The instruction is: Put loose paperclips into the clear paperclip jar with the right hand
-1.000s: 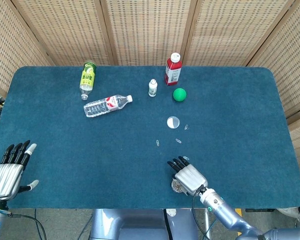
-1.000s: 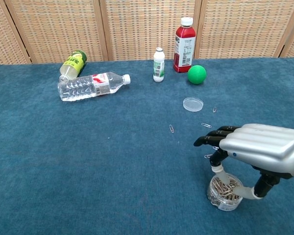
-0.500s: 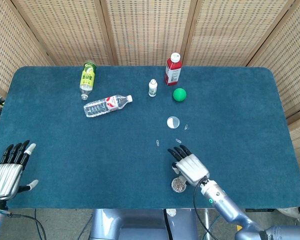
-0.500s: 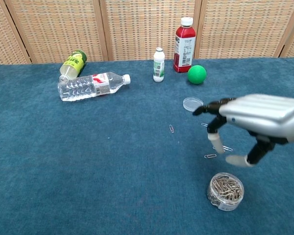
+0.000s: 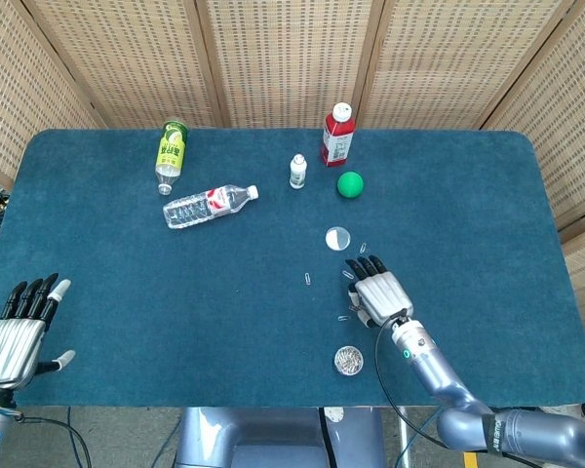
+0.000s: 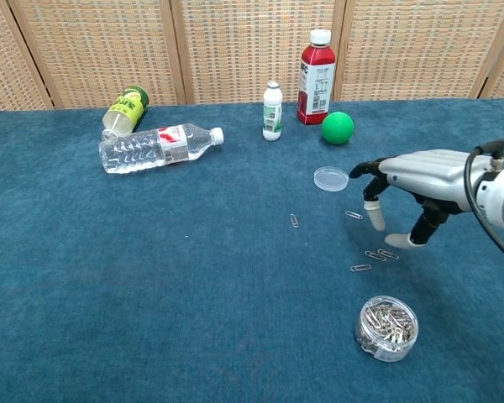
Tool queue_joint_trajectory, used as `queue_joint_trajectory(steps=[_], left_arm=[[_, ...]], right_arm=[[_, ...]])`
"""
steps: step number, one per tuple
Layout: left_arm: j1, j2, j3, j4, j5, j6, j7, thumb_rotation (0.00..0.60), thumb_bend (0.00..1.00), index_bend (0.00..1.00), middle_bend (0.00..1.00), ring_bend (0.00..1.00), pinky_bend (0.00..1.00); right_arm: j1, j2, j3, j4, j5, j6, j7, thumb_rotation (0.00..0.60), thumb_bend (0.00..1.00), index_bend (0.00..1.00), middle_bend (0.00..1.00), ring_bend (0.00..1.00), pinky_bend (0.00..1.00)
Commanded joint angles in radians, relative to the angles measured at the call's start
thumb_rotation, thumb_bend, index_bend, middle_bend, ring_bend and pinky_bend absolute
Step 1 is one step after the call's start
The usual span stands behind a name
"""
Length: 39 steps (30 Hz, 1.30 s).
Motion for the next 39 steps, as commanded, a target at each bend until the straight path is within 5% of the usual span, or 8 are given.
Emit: queue_joint_trajectory(steps=[1,19,39], left_arm=[[0.0,-0.001,-0.001,0.0,-0.001,0.0,0.0,0.6,0.0,0.0,0.0,0.0,0.0],[-0.012,-0.005,-0.012,0.013,-0.041,-0.028,-0.005,0.6,0.0,0.0,0.0,0.0,0.0],[-0.019,-0.005,-0.012,0.015,-0.051,-0.038,-0.011,0.6,0.0,0.0,0.0,0.0,0.0]], right_arm=[[0.017,-0.038,0.027,0.055,0.026,0.0,0.005,0.6,0.33,0.53,0.05,0.0,0.05],[0.121,-0.197,0.15,0.271,0.304,-0.027,-0.035,0.6,0.33,0.53,0.05,0.0,0.05],[0.172,-0.272,0.196,0.364,0.453,-0.048,-0.036,0.6,0.33,0.53,0.05,0.0,0.05]])
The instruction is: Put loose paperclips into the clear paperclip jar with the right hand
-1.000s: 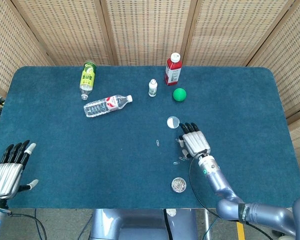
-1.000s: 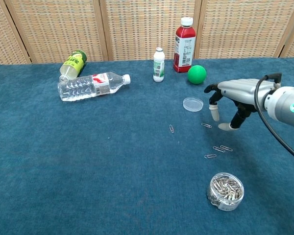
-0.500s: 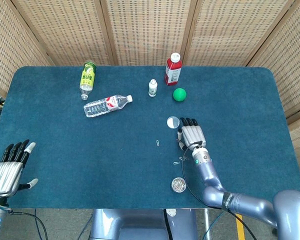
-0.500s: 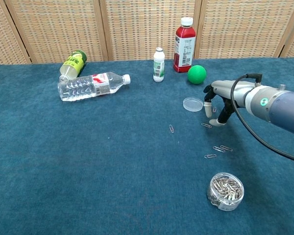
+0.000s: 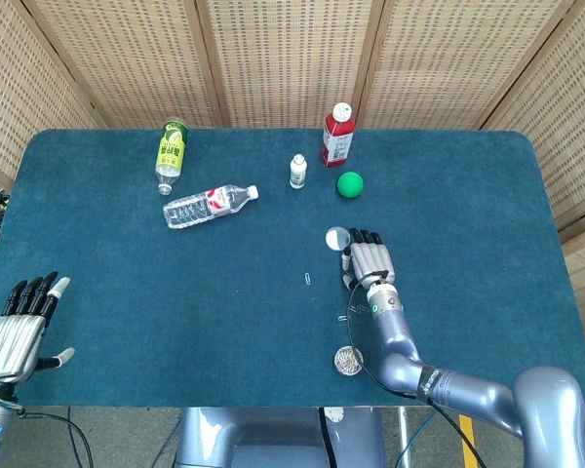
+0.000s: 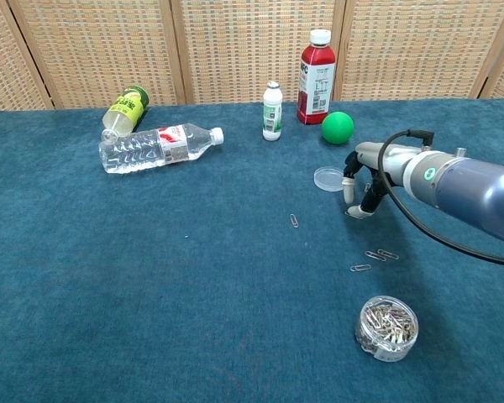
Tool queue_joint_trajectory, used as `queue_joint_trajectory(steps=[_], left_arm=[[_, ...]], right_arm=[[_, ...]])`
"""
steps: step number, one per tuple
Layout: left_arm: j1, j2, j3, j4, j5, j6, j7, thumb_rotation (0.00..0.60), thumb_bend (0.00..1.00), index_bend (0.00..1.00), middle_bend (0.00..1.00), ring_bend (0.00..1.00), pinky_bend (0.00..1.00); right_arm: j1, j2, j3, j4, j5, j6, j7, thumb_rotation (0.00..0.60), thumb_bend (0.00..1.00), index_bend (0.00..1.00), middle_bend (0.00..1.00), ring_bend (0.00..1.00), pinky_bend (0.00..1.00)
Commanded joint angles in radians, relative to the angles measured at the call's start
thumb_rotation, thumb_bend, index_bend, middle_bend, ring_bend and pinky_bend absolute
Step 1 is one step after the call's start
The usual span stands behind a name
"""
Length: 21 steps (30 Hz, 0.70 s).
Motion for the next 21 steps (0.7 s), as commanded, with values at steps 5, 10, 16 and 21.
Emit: queue_joint_trajectory(steps=[5,10,16,21], left_arm=[[-0.001,0.0,-0.001,0.001,-0.004,-0.002,-0.002,0.6,0.0,0.0,0.0,0.0,0.0],[-0.004,0.0,-0.002,0.002,-0.008,-0.006,-0.005,0.6,0.0,0.0,0.0,0.0,0.0],[-0.005,0.0,-0.003,0.005,-0.012,-0.008,-0.008,0.6,0.0,0.0,0.0,0.0,0.0],[-0.006,0.0,-0.002,0.006,-0.012,-0.008,-0.009,0.6,0.0,0.0,0.0,0.0,0.0]], right_arm=[[0.01,-0.015,0.004,0.019,0.018,-0.009,0.004,0.6,0.33,0.53,0.05,0.0,0.05],[0.017,-0.027,0.003,0.037,0.029,-0.012,0.002,0.6,0.33,0.53,0.05,0.0,0.05],[0.021,-0.037,0.0,0.057,0.039,-0.014,-0.002,0.6,0.33,0.53,0.05,0.0,0.05],[0.023,-0.041,-0.004,0.073,0.047,-0.016,-0.007,0.6,0.33,0.53,0.05,0.0,0.05]])
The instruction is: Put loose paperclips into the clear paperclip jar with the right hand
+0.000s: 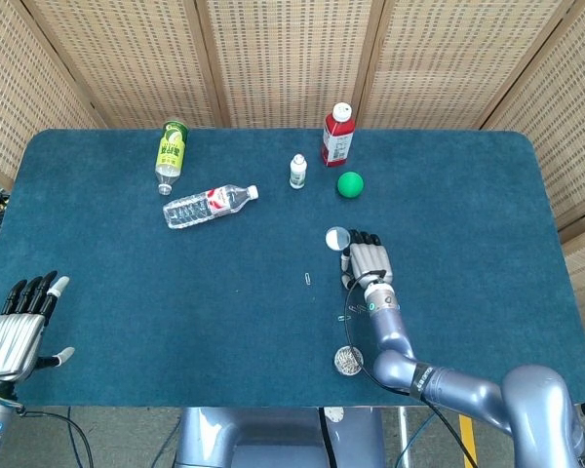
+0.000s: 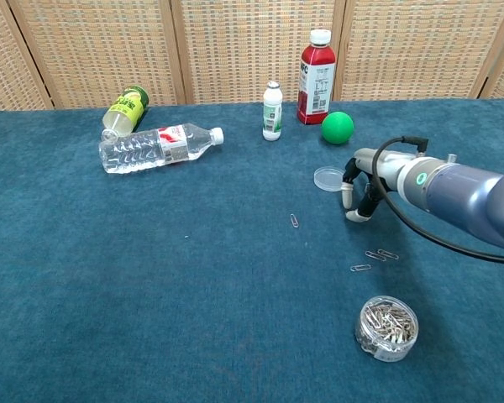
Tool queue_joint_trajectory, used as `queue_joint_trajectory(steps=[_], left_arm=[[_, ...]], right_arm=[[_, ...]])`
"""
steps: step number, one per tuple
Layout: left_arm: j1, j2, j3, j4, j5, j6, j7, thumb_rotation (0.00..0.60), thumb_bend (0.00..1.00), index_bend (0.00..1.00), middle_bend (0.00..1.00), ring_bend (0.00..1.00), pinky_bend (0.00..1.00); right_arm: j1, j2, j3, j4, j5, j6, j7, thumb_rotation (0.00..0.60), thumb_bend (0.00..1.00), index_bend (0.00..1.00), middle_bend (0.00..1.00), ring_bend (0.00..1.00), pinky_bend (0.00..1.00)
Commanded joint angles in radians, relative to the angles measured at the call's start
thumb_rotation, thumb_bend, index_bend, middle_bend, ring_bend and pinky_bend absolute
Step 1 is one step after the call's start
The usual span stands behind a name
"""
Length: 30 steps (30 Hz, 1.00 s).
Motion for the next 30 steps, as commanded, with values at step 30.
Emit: queue_joint_trajectory(steps=[30], left_arm=[[-0.004,-0.002,0.001,0.002,-0.002,0.0,0.0,0.6,0.0,0.0,0.0,0.0,0.0]], right_arm=[[0.0,-0.022,-0.013,0.042,0.0,0.0,-0.013,0.6,0.45,0.67,0.05,0.0,0.05]])
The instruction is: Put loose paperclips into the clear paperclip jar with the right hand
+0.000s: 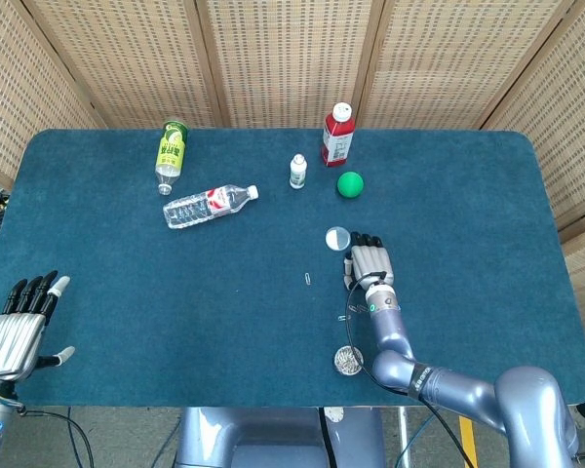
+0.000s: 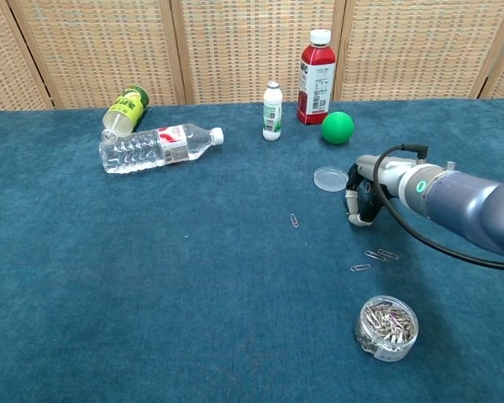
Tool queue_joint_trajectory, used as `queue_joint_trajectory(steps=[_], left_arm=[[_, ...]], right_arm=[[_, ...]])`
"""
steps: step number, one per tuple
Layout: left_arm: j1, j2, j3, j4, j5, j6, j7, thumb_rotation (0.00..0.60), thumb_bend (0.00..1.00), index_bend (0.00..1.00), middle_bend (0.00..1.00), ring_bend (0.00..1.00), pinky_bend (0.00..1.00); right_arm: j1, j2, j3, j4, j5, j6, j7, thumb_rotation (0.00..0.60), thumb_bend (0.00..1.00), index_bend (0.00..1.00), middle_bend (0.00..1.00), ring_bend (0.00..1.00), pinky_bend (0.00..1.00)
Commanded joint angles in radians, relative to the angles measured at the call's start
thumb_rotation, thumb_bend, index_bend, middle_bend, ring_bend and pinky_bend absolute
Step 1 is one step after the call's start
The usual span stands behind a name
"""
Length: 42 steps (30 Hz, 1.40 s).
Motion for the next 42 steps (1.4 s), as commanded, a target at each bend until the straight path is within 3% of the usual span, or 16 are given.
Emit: queue_joint_trajectory(steps=[1,8,16,21,30,37,42], left_arm=[[0.0,0.001,0.0,-0.001,0.001,0.001,0.0,0.6,0.0,0.0,0.0,0.0,0.0],[0.001,0.002,0.004,-0.004,0.008,0.003,-0.001,0.6,0.0,0.0,0.0,0.0,0.0],[0.006,0.006,0.011,-0.012,0.027,0.015,-0.002,0.6,0.0,0.0,0.0,0.0,0.0],[0.008,0.006,0.016,-0.016,0.038,0.02,0.003,0.6,0.0,0.0,0.0,0.0,0.0],[0.01,0.003,0.017,-0.018,0.042,0.024,0.012,0.6,0.0,0.0,0.0,0.0,0.0],[0.01,0.005,0.015,-0.018,0.041,0.024,0.005,0.6,0.0,0.0,0.0,0.0,0.0],[0.01,0.007,0.015,-0.019,0.04,0.021,0.002,0.6,0.0,0.0,0.0,0.0,0.0]], right_arm=[[-0.002,0.003,0.001,-0.005,-0.005,0.003,0.002,0.6,0.45,0.67,0.05,0.0,0.05],[-0.017,0.072,0.003,-0.109,-0.062,0.06,0.0,0.6,0.45,0.68,0.05,0.0,0.05],[-0.075,0.258,-0.025,-0.369,-0.172,0.136,-0.001,0.6,0.45,0.68,0.05,0.0,0.05],[-0.122,0.379,-0.088,-0.526,-0.274,0.12,0.026,0.6,0.45,0.68,0.05,0.0,0.05],[-0.177,0.478,-0.207,-0.707,-0.444,0.093,0.055,0.6,0.45,0.68,0.05,0.0,0.05],[-0.21,0.504,-0.298,-0.751,-0.564,0.081,0.055,0.6,0.45,0.68,0.05,0.0,0.05],[-0.223,0.501,-0.331,-0.757,-0.599,0.078,0.052,0.6,0.45,0.68,0.05,0.0,0.05]])
